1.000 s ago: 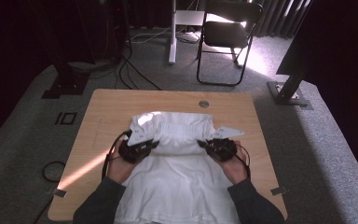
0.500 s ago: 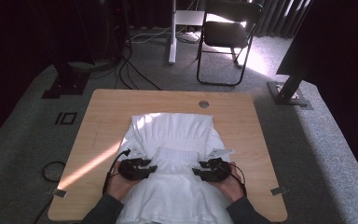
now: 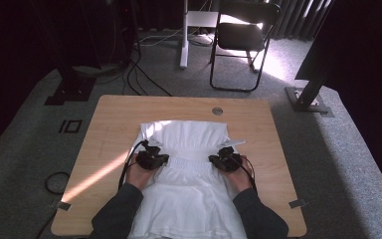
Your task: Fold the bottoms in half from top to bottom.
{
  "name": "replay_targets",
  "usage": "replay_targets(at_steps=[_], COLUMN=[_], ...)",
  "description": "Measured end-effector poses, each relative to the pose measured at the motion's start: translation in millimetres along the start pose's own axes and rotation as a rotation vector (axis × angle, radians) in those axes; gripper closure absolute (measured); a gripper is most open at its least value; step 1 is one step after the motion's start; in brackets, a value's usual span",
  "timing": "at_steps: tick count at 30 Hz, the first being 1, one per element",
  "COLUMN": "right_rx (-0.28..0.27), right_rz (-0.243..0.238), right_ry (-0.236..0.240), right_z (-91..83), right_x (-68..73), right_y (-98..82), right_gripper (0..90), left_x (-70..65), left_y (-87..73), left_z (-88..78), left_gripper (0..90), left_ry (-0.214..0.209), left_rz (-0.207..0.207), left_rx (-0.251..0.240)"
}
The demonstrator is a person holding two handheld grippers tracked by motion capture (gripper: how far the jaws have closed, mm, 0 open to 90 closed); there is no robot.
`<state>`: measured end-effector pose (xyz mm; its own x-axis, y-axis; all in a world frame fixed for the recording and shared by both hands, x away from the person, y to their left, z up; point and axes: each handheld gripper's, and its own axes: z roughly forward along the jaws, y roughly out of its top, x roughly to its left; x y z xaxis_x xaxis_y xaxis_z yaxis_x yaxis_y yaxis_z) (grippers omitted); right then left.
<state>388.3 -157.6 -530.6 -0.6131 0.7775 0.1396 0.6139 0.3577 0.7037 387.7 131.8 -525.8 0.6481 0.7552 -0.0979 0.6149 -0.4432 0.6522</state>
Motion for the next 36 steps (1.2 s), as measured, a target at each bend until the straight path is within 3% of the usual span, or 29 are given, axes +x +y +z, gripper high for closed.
replay_targets(at_steps=[2,4,6,7,9,12,17,21,25,28,30,34,36], right_rx=[0.021,0.024,0.007,0.007,-0.017,-0.027,-0.078,-0.114,-0.091,-0.06,-0.023,0.018,0.037], right_rz=[0.008,0.011,0.019,0.019,0.013,-0.002,-0.04,-0.045,-0.081,-0.133,-0.167,-0.164,-0.169], right_ry=[0.011,0.058,0.102,0.102,0.146,0.183,0.171,0.158,0.2,0.235,0.228,0.224,0.229], right_z=[6.1,9.1,3.6,3.6,-9.6,-20.2,-39.0,-46.8,-42.4,-38.4,-34.8,-28.1,-29.9], right_x=[-1.4,-0.2,0.0,0.0,3.3,10.2,17.8,21.4,40.2,58.7,66.1,67.3,66.4], right_y=[-0.6,-4.3,-7.3,-7.3,-13.6,-21.3,-24.1,-17.1,-21.2,-37.7,-51.6,-69.4,-66.5], right_gripper=[85.9,84.7,82.5,82.5,80.9,79.5,74.6,72.1,71.9,72.7,74.4,76.3,76.2], left_x=[-3.5,-8.4,-13.5,-13.5,-26.3,-38.8,-51.9,-56.3,-58.3,-58.6,-56.9,-56.9,-54.5], left_y=[-3.3,-6.8,-9.7,-9.7,-19.1,-32.5,-56.1,-64.6,-68.7,-74.3,-78.6,-77.8,-71.7], left_z=[4.8,0.5,-6.7,-6.7,-19.2,-24.7,-28.2,-32.4,-40.3,-42.1,-40.6,-42.9,-48.6], left_gripper=[89.5,88.9,87.2,86.2,84.1,83.3,82.3,81.8,79.5,78.0,77.1,74.2,67.4], left_ry=[-0.007,-0.019,-0.021,-0.021,-0.045,-0.077,-0.138,-0.155,-0.175,-0.18,-0.189,-0.208,-0.175], left_rz=[0.006,0.022,0.046,0.046,0.082,0.11,0.145,0.16,0.138,0.141,0.13,0.128,0.142], left_rx=[0.008,-0.008,-0.021,-0.021,-0.061,-0.069,-0.064,-0.062,-0.086,-0.084,-0.079,-0.086,-0.108])
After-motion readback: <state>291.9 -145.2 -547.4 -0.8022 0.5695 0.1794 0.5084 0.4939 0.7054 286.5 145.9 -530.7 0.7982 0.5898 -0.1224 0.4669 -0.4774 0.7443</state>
